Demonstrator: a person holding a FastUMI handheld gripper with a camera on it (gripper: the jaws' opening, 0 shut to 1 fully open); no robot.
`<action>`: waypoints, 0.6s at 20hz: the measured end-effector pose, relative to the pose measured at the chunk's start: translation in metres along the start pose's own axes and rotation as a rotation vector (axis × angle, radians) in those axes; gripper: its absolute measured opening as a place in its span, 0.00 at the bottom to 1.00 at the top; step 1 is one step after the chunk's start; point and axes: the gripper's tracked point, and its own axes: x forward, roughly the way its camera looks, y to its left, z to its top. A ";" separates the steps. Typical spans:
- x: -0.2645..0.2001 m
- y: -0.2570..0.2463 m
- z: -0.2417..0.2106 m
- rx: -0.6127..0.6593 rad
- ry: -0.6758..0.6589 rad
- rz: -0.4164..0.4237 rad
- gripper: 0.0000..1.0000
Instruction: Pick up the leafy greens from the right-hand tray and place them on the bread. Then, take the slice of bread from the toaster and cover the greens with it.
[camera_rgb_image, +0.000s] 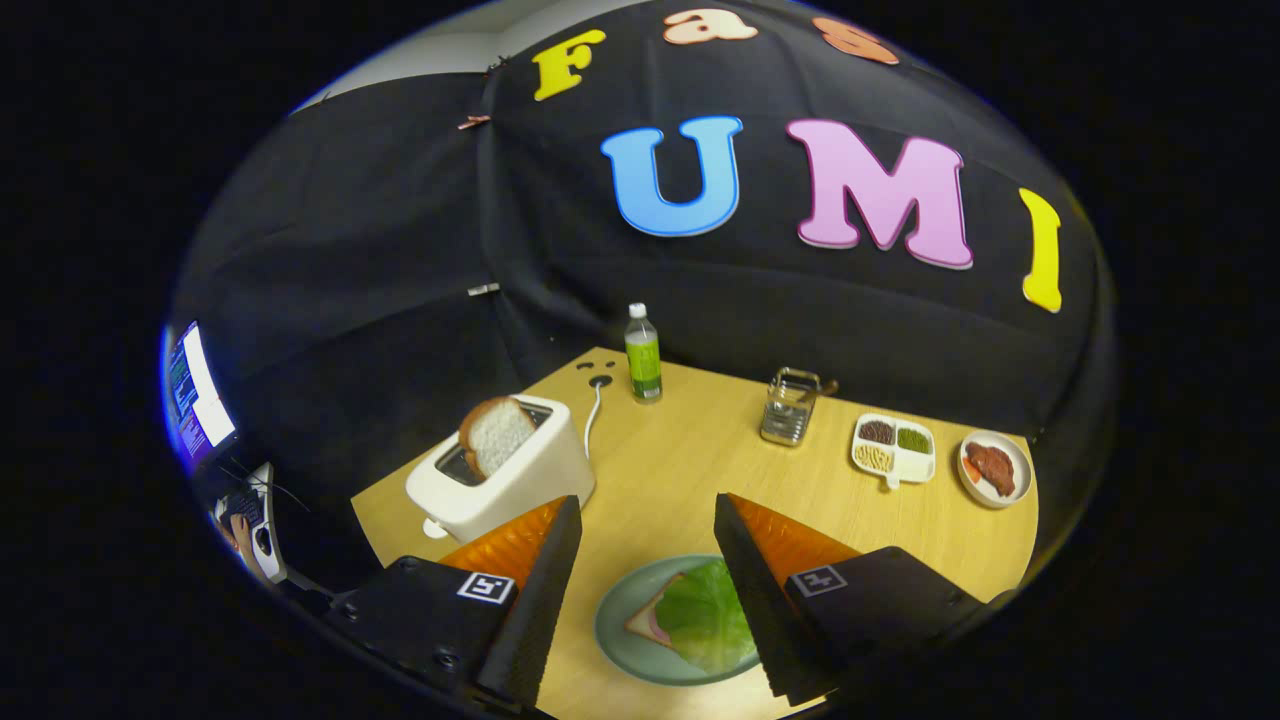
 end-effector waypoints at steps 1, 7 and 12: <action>0.000 0.012 0.015 -0.016 -0.023 0.013 0.84; 0.021 0.080 0.064 -0.061 -0.083 0.072 0.84; 0.066 0.124 0.044 -0.021 -0.001 0.093 0.84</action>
